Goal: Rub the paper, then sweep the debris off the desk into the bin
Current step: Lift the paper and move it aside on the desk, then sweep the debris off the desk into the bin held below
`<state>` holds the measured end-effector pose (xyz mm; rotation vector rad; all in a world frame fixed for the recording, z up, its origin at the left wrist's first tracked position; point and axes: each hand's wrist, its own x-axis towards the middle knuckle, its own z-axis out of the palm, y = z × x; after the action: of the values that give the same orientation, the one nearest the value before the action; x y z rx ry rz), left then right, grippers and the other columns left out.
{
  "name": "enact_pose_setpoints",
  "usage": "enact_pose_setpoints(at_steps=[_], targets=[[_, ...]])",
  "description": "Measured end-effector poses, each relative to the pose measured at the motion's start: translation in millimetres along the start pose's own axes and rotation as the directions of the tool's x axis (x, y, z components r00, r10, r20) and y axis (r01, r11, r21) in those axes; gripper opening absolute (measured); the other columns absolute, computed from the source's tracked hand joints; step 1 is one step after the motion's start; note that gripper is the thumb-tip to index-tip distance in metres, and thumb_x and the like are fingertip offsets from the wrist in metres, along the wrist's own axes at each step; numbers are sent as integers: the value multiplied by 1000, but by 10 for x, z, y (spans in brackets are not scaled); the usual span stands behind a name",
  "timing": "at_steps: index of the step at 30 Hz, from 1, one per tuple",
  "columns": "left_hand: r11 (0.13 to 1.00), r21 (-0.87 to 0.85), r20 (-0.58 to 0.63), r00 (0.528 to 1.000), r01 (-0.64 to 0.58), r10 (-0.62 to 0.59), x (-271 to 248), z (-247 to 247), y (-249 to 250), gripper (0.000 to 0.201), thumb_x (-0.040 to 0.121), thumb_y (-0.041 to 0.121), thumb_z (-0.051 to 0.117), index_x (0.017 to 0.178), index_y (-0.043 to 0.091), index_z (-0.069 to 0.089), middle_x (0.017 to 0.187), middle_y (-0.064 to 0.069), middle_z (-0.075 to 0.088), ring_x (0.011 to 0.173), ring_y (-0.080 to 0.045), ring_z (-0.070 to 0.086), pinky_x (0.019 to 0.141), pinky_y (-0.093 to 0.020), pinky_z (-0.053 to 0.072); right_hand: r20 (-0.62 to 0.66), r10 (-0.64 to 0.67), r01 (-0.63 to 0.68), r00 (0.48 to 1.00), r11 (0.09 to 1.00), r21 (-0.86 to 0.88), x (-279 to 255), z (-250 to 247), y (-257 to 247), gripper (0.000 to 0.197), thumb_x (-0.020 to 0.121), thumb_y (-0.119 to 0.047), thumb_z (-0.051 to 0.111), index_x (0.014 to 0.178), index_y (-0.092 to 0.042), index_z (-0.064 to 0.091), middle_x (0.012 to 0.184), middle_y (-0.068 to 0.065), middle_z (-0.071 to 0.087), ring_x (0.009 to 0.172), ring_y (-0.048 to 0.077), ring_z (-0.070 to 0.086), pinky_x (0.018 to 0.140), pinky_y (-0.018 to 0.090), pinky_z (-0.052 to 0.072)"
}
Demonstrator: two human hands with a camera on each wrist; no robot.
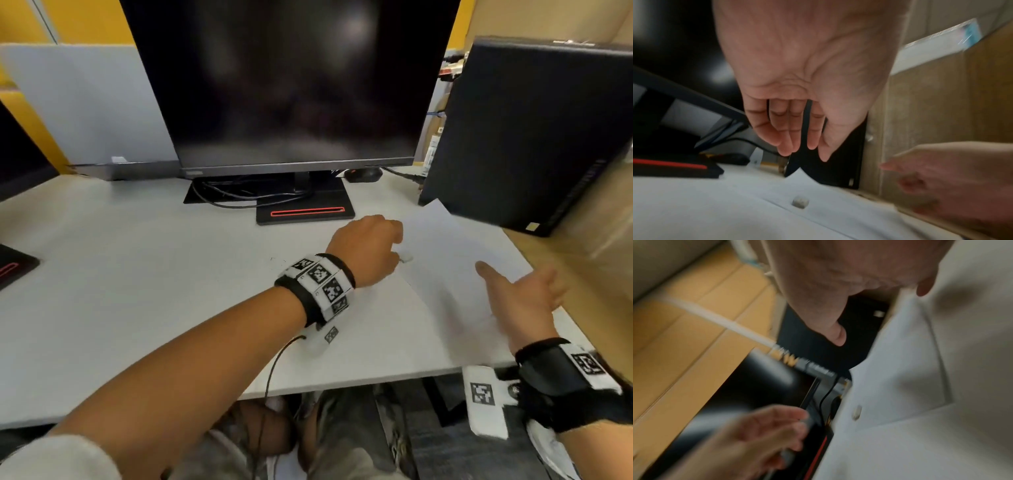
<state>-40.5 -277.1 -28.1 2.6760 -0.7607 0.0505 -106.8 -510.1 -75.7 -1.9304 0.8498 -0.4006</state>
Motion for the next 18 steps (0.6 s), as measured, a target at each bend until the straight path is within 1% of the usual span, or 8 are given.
enact_pose_setpoints(at_steps=[2, 4, 7, 10, 12, 15, 17, 18], targets=[[999, -47, -12, 1000, 14, -14, -541, -177, -122, 23, 97, 39, 64, 118, 31, 69, 108, 9, 70, 99, -19, 65, 86, -39, 56, 117, -273, 285, 955, 953, -104, -336, 99, -128, 89, 99, -44, 72, 166, -11, 23, 173, 11, 15, 161, 30, 10, 129, 49, 18], [995, -101, 54, 998, 20, -15, -1157, -332, -249, 16, 97, 44, 62, 107, 36, 71, 94, 17, 70, 83, -5, 63, 82, -36, 57, 380, -417, 497, 826, 856, -142, -657, 305, -181, 84, 101, -52, 63, 166, -14, 27, 173, 7, 22, 161, 23, 16, 131, 44, 18], [982, -189, 238, 971, 32, 14, -2019, -503, -327, 12, 95, 45, 61, 94, 38, 70, 88, 21, 69, 81, 1, 65, 80, -26, 55, 708, -269, 600, 653, 754, -267, -991, 687, -187, 95, 102, -69, 44, 171, -15, 7, 179, 0, -1, 165, 16, -3, 133, 44, 4], [939, -284, 479, 877, 194, -36, -2824, -283, -614, 9, 94, 41, 66, 89, 38, 73, 90, 18, 72, 85, -1, 69, 80, -24, 55, 729, -44, 559, 683, 674, -483, -1112, 993, -201, 105, 100, -80, 28, 169, -13, -12, 177, 2, -22, 162, 17, -21, 130, 53, -10], [935, -206, 558, 820, 290, -131, -3291, 27, -987, 16, 98, 40, 64, 87, 50, 69, 91, 17, 72, 91, -4, 69, 82, -19, 53, 697, 27, 530, 716, 629, -568, -1178, 1145, -191, 108, 98, -83, 24, 167, -11, -18, 175, 6, -28, 161, 20, -25, 128, 57, -14], [867, -138, 547, 767, 479, -336, -3810, 416, -1540, 25, 99, 37, 61, 99, 61, 67, 109, 31, 67, 91, -2, 68, 80, -7, 46, 722, -13, 606, 692, 553, -572, -1515, 1382, -223, 108, 98, -84, 18, 165, -10, -24, 172, 10, -33, 160, 25, -30, 127, 56, -18], [832, -83, 521, 735, 549, -434, -4023, 548, -1816, 31, 95, 38, 62, 109, 65, 59, 97, 46, 63, 80, 1, 66, 76, -7, 46, 759, -60, 665, 649, 529, -527, -1900, 1626, -293, 105, 100, -82, 16, 165, -8, -23, 172, 11, -32, 159, 26, -30, 127, 54, -18], [809, -37, 535, 696, 586, -479, -4052, 560, -1861, 23, 90, 39, 63, 102, 59, 66, 87, 42, 66, 74, 2, 64, 72, -7, 46, 776, -84, 693, 625, 518, -502, -2105, 1768, -337, 104, 101, -80, 14, 165, -7, -22, 172, 12, -31, 160, 26, -29, 127, 54, -19]])
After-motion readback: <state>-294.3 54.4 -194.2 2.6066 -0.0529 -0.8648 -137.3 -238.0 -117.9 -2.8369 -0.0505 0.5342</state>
